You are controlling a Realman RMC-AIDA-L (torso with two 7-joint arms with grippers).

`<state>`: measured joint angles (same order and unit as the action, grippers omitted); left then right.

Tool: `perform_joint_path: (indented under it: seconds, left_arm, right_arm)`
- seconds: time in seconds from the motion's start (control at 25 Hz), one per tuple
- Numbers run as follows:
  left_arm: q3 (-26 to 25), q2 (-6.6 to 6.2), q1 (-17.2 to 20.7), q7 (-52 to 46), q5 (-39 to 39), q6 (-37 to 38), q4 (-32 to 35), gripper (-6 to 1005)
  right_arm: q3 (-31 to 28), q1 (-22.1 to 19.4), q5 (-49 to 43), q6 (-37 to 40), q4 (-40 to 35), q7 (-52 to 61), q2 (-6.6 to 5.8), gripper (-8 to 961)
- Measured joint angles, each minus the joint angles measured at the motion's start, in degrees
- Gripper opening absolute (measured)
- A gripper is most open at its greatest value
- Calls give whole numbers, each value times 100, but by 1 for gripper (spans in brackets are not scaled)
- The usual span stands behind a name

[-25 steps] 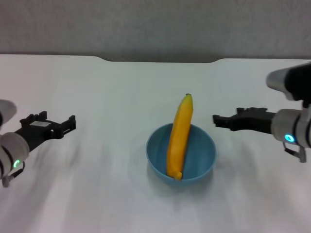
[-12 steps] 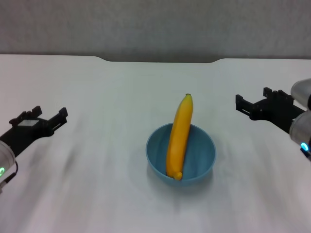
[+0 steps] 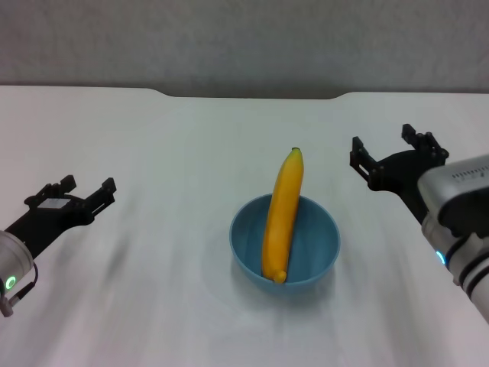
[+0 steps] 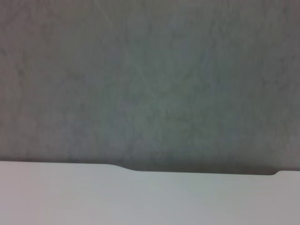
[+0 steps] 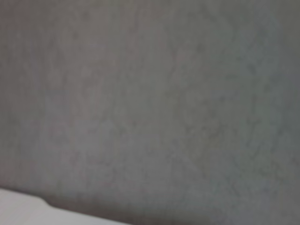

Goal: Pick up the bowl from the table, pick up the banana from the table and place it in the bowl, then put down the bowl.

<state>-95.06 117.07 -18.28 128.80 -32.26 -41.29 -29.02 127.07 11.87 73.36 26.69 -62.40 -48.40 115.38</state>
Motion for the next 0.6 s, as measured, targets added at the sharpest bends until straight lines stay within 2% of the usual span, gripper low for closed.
perform_joint_path:
  seconds: [0.08, 0.24, 0.48, 0.6]
  left_arm:
    - [-13, 0, 6, 4, 2, -3, 34, 814]
    - [-16, 1, 1, 29, 4, -5, 59, 814]
    - [24, 17, -10, 277, 121, -49, 129, 814]
    - [71, 21, -48, 406, 190, -171, 203, 814]
  right_arm:
    - [106, -8, -284, 297, 150, 443, 0, 819]
    - [133, -71, -1510, 735, 556, 1969, 1, 818]
    - [162, -54, -3101, 1977, 1745, 4286, 3, 819]
    - [304, 62, -3464, 2367, 2248, 4812, 25, 819]
